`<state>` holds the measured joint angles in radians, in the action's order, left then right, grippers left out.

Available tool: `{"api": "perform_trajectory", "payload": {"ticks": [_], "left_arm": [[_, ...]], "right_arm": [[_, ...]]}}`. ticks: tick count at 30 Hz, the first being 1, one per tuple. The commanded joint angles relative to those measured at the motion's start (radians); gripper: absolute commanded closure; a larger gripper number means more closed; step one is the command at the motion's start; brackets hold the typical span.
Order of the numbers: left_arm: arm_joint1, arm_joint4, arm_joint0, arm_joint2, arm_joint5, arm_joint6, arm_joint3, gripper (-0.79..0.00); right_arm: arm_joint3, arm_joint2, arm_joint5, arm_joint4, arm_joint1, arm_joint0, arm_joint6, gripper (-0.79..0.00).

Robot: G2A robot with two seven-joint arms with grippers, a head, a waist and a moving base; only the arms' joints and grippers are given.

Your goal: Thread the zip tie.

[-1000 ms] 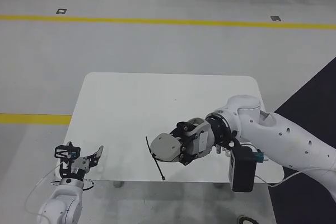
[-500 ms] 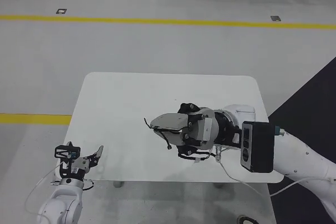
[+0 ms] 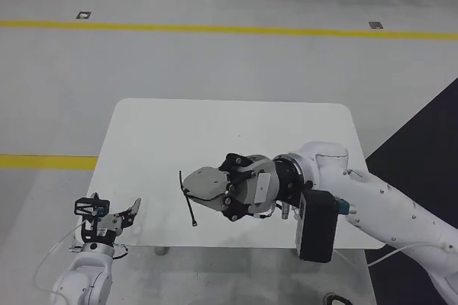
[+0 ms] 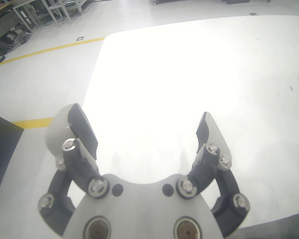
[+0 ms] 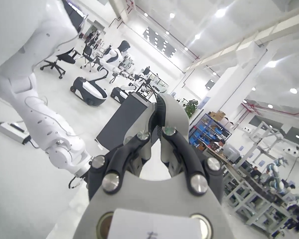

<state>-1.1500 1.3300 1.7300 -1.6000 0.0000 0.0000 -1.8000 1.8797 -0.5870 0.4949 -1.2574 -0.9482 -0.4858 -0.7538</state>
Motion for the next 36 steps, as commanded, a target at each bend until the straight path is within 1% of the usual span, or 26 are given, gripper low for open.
{"api": "perform_trajectory", "payload": {"ticks": [1, 4, 7, 11, 14, 23, 27, 29, 30, 31, 32, 34, 36], "left_arm": [[0.000, 0.000, 0.000, 0.000, 0.000, 0.000, 0.000, -0.785], [0.000, 0.000, 0.000, 0.000, 0.000, 0.000, 0.000, -0.785], [0.000, 0.000, 0.000, 0.000, 0.000, 0.000, 0.000, -0.785], [0.000, 0.000, 0.000, 0.000, 0.000, 0.000, 0.000, -0.785], [0.000, 0.000, 0.000, 0.000, 0.000, 0.000, 0.000, -0.785], [0.000, 0.000, 0.000, 0.000, 0.000, 0.000, 0.000, -0.785], [0.000, 0.000, 0.000, 0.000, 0.000, 0.000, 0.000, -0.785], [0.000, 0.000, 0.000, 0.000, 0.000, 0.000, 0.000, -0.785], [0.000, 0.000, 0.000, 0.000, 0.000, 0.000, 0.000, -0.785], [0.000, 0.000, 0.000, 0.000, 0.000, 0.000, 0.000, -0.785], [0.000, 0.000, 0.000, 0.000, 0.000, 0.000, 0.000, -0.785], [0.000, 0.000, 0.000, 0.000, 0.000, 0.000, 0.000, -0.785], [0.000, 0.000, 0.000, 0.000, 0.000, 0.000, 0.000, -0.785]], "right_arm": [[0.001, -0.003, 0.014, -0.050, -0.005, -0.003, -0.032, 0.000], [0.000, -0.014, 0.029, -0.121, -0.011, 0.000, -0.076, 0.000], [-0.005, -0.031, 0.028, -0.180, -0.014, -0.010, -0.186, 0.000], [-0.027, -0.056, 0.020, -0.226, -0.013, -0.039, -0.285, 0.000], [-0.033, -0.077, 0.042, -0.217, -0.012, -0.058, -0.308, 0.000], [-0.029, -0.116, 0.082, -0.193, -0.021, -0.095, -0.307, 0.000], [-0.045, -0.122, 0.107, -0.148, -0.030, -0.108, -0.279, 0.000], [-0.075, -0.115, 0.148, -0.072, -0.035, -0.122, -0.199, 0.000], [-0.087, -0.116, 0.161, -0.028, -0.038, -0.123, -0.144, 0.000], [-0.093, -0.116, 0.164, 0.012, -0.040, -0.127, -0.113, 0.000], [-0.102, -0.113, 0.171, 0.089, -0.046, -0.133, -0.050, 0.000], [-0.086, -0.115, 0.188, 0.114, -0.052, -0.121, 0.018, 0.000], [-0.079, -0.112, 0.201, 0.122, -0.057, -0.125, 0.041, 0.000]]}}
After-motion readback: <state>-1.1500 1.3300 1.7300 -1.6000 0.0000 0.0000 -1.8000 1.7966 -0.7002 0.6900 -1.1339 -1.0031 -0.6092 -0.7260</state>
